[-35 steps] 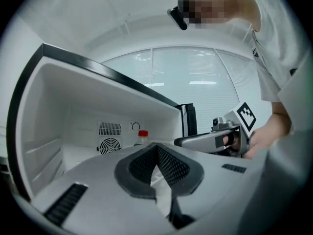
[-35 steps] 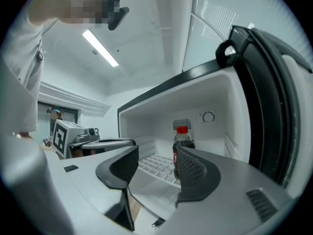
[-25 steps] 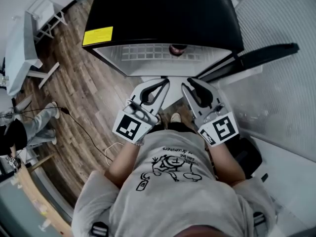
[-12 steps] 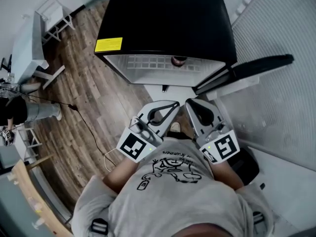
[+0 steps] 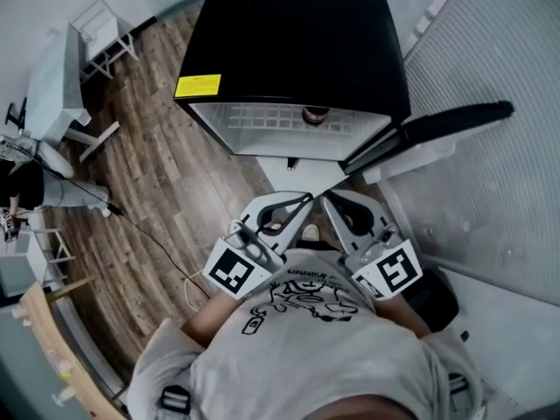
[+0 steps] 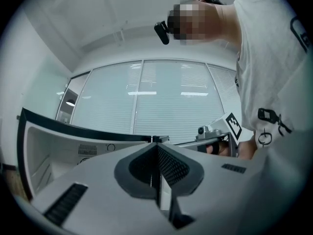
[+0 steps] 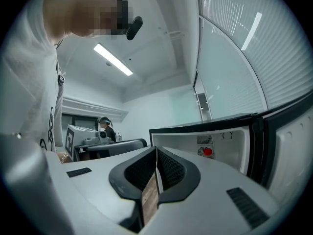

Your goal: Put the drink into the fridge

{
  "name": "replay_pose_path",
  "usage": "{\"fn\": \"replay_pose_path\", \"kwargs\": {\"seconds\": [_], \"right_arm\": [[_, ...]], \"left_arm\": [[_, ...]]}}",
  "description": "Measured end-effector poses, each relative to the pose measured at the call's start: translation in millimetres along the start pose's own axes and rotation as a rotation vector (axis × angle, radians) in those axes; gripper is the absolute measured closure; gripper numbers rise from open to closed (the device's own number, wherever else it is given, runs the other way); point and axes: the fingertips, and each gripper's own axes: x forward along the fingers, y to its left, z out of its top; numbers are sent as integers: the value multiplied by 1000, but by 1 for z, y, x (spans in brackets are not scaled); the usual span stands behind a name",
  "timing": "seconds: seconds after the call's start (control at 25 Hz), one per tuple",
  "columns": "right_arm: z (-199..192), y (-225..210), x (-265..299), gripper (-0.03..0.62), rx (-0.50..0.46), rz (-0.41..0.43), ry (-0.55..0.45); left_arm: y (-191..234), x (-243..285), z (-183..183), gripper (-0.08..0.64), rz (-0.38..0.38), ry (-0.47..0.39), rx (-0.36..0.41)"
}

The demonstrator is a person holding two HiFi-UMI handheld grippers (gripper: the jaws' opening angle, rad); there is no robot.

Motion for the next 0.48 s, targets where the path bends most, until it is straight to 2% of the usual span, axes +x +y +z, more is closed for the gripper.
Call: {"fn": "replay_pose_path", "kwargs": {"seconds": [0.28,0.48], "right_arm": [[8,4,-1,554,-19,16,-6],[10,4,-2,554,-15,13,-15]], "left_arm": [[-3,0,2,558,-7,16,18],[-5,2,2,558,7,-8,-24]]}}
